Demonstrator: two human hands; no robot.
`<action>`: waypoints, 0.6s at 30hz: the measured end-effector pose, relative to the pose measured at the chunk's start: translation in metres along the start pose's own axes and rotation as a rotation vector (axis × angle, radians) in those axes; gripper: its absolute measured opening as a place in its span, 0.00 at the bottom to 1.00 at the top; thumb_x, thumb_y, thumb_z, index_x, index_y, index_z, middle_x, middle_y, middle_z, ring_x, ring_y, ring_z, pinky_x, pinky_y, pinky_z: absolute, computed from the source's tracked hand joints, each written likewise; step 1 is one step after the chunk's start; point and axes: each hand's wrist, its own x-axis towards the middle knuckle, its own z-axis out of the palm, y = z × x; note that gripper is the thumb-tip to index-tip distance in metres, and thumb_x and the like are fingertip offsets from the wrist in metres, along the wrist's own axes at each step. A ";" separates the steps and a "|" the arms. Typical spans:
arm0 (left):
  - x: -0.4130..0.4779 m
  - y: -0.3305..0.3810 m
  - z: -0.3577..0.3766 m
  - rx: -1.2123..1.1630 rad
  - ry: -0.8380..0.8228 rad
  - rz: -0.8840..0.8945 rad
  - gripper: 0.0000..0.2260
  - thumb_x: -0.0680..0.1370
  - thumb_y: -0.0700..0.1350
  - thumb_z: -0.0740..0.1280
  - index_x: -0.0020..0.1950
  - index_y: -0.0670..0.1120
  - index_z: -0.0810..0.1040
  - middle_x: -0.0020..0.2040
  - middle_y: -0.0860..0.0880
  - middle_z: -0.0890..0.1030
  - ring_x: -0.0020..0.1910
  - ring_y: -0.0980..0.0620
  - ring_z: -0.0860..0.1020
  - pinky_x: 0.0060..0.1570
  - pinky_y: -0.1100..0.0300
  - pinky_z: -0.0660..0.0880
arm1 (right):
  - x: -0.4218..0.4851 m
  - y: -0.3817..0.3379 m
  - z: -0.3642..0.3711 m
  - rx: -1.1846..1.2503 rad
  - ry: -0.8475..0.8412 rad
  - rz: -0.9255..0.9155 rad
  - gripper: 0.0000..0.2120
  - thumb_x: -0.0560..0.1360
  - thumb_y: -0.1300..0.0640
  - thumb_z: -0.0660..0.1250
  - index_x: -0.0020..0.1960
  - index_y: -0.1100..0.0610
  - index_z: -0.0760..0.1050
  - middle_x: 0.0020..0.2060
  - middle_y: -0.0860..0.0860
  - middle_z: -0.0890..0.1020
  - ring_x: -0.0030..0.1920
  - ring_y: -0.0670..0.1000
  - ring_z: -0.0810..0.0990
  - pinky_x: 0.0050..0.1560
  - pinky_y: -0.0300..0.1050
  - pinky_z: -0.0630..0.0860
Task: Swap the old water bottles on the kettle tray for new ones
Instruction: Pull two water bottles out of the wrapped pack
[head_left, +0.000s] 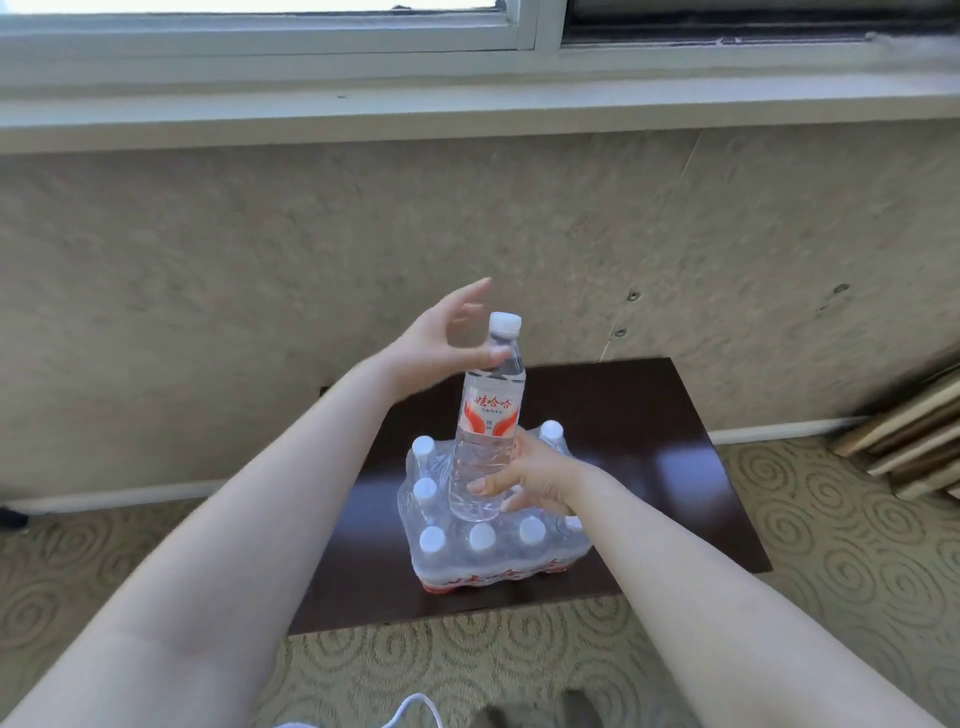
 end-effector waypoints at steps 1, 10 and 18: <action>-0.006 -0.014 0.008 -0.116 -0.016 -0.069 0.42 0.70 0.50 0.76 0.77 0.58 0.56 0.70 0.51 0.70 0.70 0.53 0.70 0.70 0.50 0.67 | -0.001 -0.005 -0.001 0.028 -0.017 -0.001 0.29 0.68 0.65 0.75 0.60 0.40 0.70 0.59 0.46 0.81 0.59 0.47 0.78 0.46 0.47 0.81; -0.039 -0.068 0.059 -0.579 -0.262 -0.232 0.24 0.72 0.37 0.73 0.66 0.45 0.73 0.61 0.36 0.80 0.59 0.37 0.80 0.61 0.35 0.73 | -0.001 -0.018 -0.006 -0.094 -0.049 -0.018 0.31 0.65 0.65 0.74 0.65 0.47 0.74 0.58 0.51 0.83 0.63 0.52 0.79 0.59 0.59 0.79; -0.048 -0.088 0.061 -0.594 -0.217 -0.275 0.23 0.70 0.36 0.74 0.62 0.48 0.74 0.56 0.42 0.82 0.55 0.43 0.82 0.54 0.42 0.80 | 0.002 0.020 -0.036 -0.488 0.258 0.073 0.20 0.73 0.69 0.61 0.61 0.54 0.74 0.62 0.54 0.77 0.61 0.54 0.77 0.56 0.48 0.80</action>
